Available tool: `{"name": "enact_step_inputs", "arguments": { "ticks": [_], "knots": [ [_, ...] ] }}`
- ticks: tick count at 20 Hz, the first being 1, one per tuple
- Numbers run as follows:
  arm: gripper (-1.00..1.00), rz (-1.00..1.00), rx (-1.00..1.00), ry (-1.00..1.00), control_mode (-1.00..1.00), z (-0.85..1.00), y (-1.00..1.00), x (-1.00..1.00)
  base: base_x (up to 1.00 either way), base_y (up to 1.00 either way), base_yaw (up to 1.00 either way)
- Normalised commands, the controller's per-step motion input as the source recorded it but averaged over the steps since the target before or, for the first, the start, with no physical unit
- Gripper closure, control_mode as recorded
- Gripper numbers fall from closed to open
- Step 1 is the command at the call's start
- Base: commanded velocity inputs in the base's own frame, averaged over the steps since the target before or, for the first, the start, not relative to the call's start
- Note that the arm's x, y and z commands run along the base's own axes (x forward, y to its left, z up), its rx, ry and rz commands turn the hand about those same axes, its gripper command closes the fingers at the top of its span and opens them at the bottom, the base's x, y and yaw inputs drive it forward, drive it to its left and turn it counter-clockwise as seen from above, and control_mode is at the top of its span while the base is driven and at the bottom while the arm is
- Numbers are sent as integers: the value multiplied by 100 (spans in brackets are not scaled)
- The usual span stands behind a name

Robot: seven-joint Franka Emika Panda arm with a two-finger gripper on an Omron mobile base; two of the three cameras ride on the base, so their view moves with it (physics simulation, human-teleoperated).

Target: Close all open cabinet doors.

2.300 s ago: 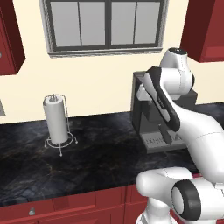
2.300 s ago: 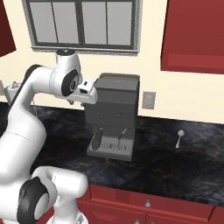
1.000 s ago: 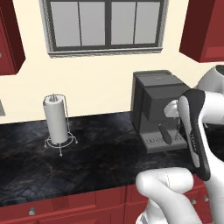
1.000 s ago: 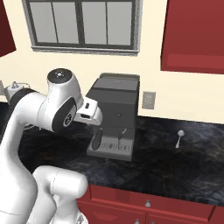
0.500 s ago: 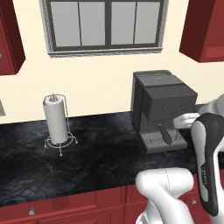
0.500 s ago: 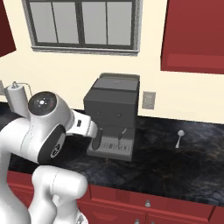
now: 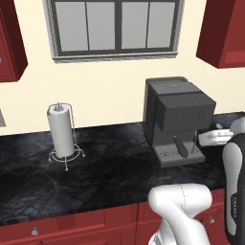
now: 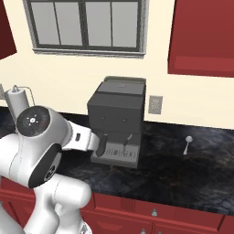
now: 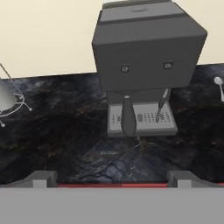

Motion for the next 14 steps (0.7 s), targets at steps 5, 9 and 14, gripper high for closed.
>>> {"name": "enact_step_inputs", "arguments": {
  "ticks": [5,9,14],
  "knots": [
    [-100,0,0,0,-100,0,0,-8,0,0,0],
    [-100,0,0,0,-100,0,0,-2,0,0,0],
    [-100,0,0,0,-100,0,0,0,0,0,0]
  ]
}}
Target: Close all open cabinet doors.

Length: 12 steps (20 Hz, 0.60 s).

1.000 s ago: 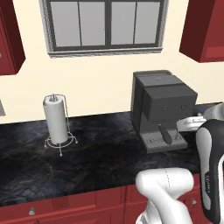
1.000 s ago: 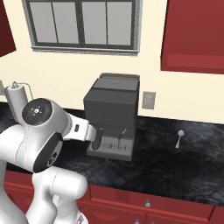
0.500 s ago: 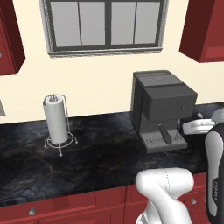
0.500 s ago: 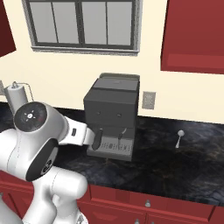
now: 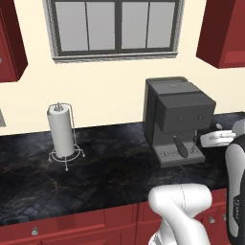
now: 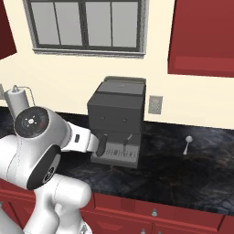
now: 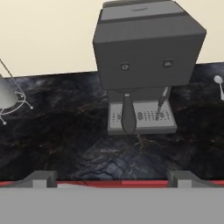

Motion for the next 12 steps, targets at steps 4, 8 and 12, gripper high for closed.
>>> {"name": "enact_step_inputs", "arguments": {
  "ticks": [4,8,12],
  "knots": [
    [-100,0,0,0,-100,0,0,0,0,0,0],
    [-100,0,0,0,-100,0,0,0,0,0,0],
    [-100,0,0,0,-100,0,0,0,0,0,0]
  ]
}}
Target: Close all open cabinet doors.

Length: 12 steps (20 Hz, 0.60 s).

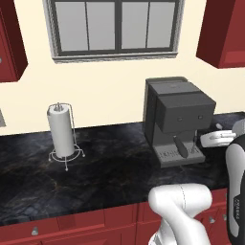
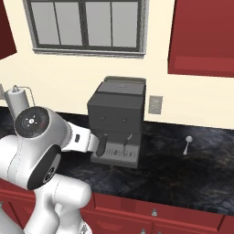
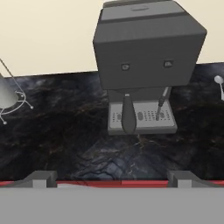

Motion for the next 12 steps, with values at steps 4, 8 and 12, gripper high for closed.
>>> {"name": "enact_step_inputs", "arguments": {
  "ticks": [4,8,12],
  "knots": [
    [-100,0,0,1,-100,0,-3,0,0,0,0],
    [-100,0,0,2,-100,0,0,0,0,0,0],
    [-100,0,0,0,-100,0,-5,0,0,0,0]
  ]
}}
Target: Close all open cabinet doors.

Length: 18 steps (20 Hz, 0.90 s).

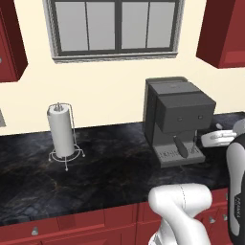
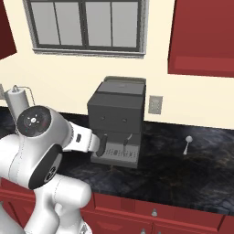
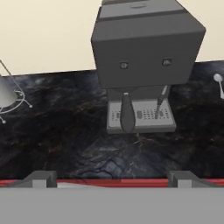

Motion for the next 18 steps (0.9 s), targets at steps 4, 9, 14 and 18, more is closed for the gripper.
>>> {"name": "enact_step_inputs", "arguments": {
  "ticks": [4,9,14,18],
  "knots": [
    [-100,0,0,0,-100,0,-5,-4,0,0,0],
    [-100,0,0,0,100,0,-5,-6,-15,-11,0],
    [-100,0,0,0,100,0,0,0,-26,-16,0],
    [-100,0,0,0,100,0,0,0,-8,-7,0]
  ]
}}
